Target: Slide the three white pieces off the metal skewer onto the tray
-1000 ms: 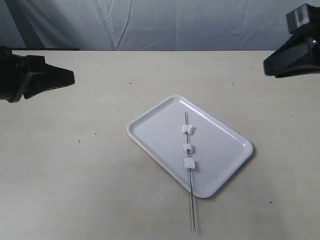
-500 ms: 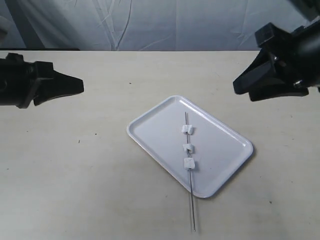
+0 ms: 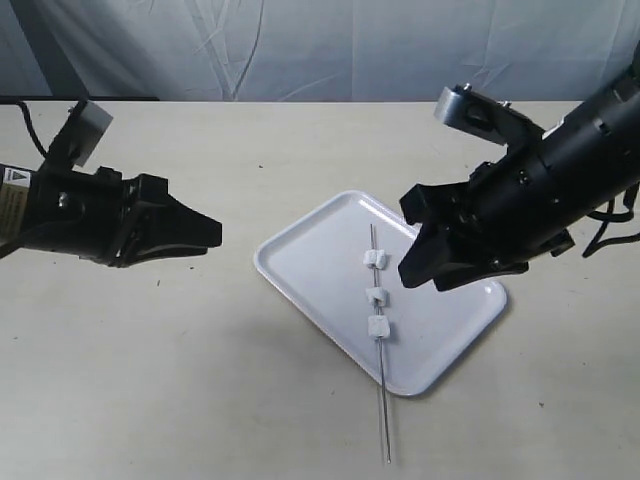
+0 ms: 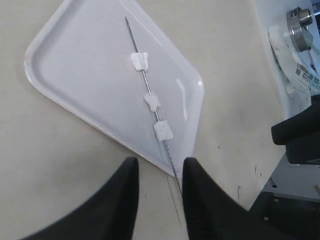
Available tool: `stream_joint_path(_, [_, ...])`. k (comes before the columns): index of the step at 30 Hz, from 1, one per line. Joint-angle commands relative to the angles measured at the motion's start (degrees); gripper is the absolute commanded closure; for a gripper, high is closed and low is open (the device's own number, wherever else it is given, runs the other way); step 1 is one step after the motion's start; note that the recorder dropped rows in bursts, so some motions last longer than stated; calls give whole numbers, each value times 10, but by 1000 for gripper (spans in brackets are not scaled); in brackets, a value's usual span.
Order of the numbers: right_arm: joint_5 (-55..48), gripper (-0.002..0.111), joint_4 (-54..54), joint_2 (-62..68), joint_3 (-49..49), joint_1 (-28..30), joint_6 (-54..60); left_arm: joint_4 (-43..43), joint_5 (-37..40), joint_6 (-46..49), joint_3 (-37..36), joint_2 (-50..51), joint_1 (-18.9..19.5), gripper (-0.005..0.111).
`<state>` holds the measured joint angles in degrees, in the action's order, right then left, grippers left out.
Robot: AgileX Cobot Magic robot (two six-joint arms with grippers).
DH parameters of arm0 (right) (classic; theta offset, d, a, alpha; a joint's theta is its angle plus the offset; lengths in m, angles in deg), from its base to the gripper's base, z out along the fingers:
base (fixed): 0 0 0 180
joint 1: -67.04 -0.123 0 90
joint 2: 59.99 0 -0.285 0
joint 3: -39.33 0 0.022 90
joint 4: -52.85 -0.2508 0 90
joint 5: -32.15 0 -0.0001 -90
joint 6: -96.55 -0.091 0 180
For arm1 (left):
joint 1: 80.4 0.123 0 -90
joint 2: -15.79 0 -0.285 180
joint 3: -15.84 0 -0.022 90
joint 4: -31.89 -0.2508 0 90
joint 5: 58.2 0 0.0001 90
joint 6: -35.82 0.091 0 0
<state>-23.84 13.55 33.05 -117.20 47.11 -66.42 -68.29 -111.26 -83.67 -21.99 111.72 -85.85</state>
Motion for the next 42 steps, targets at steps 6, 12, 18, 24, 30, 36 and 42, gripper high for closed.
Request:
stream_joint_path(6, [56,69,3,42,58,-50,-15,2,33,-4,33,9,-67,70])
stream_joint_path(12, [89,69,-11,43,92,-65,-15,2,45,-3,49,36,-91,71])
stream_joint_path(18, [111,69,-27,43,125,-65,-14,8,42,-3,49,65,-96,71])
stream_joint_path(24, [169,69,-65,43,158,-93,0,21,42,-3,49,66,-96,71])
stream_joint_path(30, [207,69,-88,47,164,-124,13,20,33,-3,49,66,-96,71])
stream_joint_path(36, [212,69,-95,96,164,-144,11,20,29,-3,49,66,-96,71])
stream_joint_path(42, [253,69,-112,117,164,-175,11,20,29,-2,49,66,-96,71])
